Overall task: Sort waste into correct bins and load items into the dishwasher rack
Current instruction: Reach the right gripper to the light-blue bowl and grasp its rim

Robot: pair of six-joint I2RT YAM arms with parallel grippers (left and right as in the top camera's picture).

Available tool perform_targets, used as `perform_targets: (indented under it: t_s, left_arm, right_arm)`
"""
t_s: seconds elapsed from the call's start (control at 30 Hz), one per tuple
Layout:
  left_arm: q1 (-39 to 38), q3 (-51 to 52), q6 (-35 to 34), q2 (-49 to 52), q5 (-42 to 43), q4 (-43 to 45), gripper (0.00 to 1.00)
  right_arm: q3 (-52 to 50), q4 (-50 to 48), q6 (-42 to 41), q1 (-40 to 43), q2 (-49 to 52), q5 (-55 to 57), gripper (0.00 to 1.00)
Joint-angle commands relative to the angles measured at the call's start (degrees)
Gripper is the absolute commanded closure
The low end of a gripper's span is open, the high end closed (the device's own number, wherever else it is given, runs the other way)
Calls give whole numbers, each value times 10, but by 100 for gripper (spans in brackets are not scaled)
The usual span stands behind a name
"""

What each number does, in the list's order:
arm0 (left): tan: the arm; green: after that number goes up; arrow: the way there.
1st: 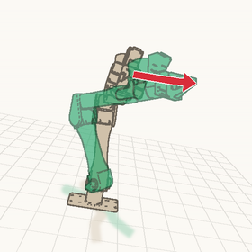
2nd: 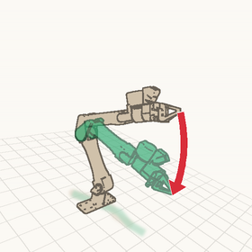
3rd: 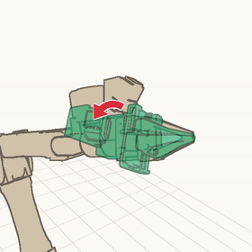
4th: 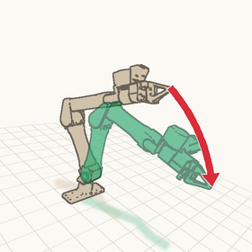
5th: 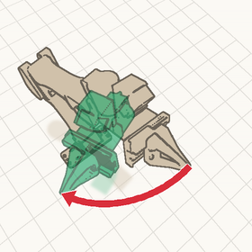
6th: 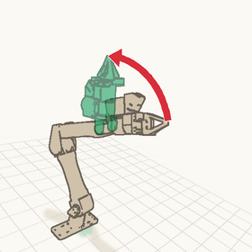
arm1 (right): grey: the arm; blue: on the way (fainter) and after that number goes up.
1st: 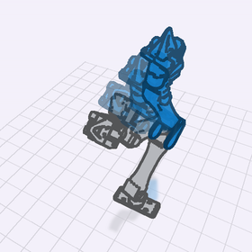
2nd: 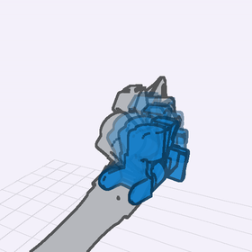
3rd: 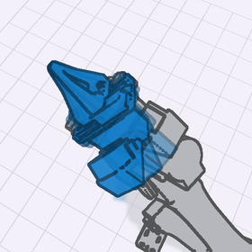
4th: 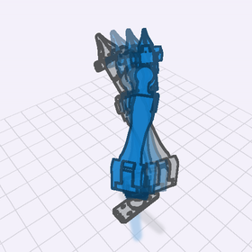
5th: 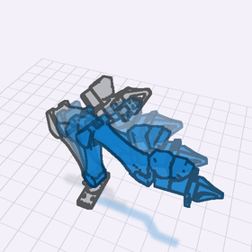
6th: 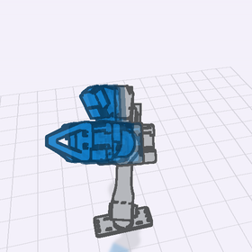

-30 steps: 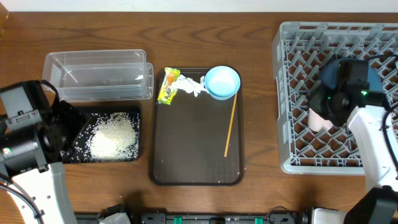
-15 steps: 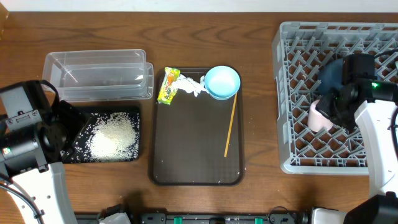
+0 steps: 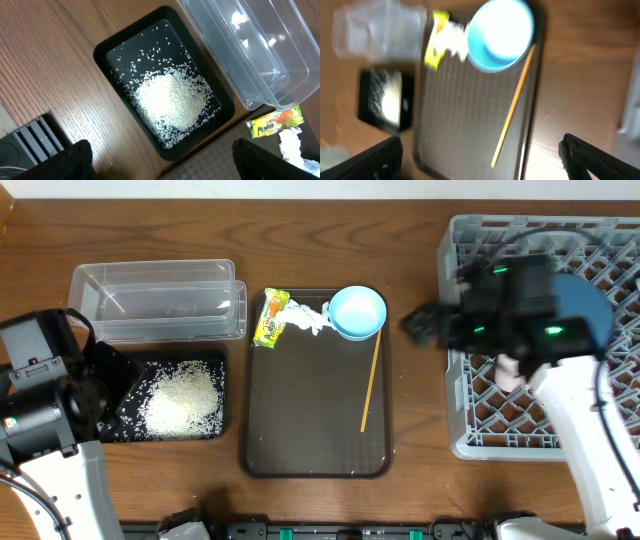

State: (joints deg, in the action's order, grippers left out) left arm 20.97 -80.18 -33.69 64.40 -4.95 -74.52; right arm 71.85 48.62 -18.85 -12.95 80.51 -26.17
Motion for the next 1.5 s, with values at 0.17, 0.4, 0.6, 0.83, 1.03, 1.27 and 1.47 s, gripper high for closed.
perform_targets:
  t_s: [0.17, 0.4, 0.6, 0.83, 1.03, 1.27, 1.47]
  left_arm:
    - [3, -7, -5, 0, -11, 0, 8]
    - [3, -7, -5, 0, -11, 0, 8]
    - [3, -7, -5, 0, -11, 0, 8]
    - [3, -7, -5, 0, -11, 0, 8]
    - [3, -7, -5, 0, -11, 0, 8]
    - [3, -7, -5, 0, -11, 0, 8]
    - [3, -7, -5, 0, -11, 0, 8]
  right_arm:
    - [23, -81, 35, -163, -2, 224, 1]
    - [27, -197, 110, -178, 70, 281, 6]
    - [187, -70, 158, -186, 247, 272, 7]
    - [396, 79, 193, -209, 427, 306, 8]
    - [398, 101, 191, -227, 479, 292, 33]
    - [398, 125, 187, -235, 520, 294, 46]
    - [398, 127, 187, -234, 535, 294, 60]
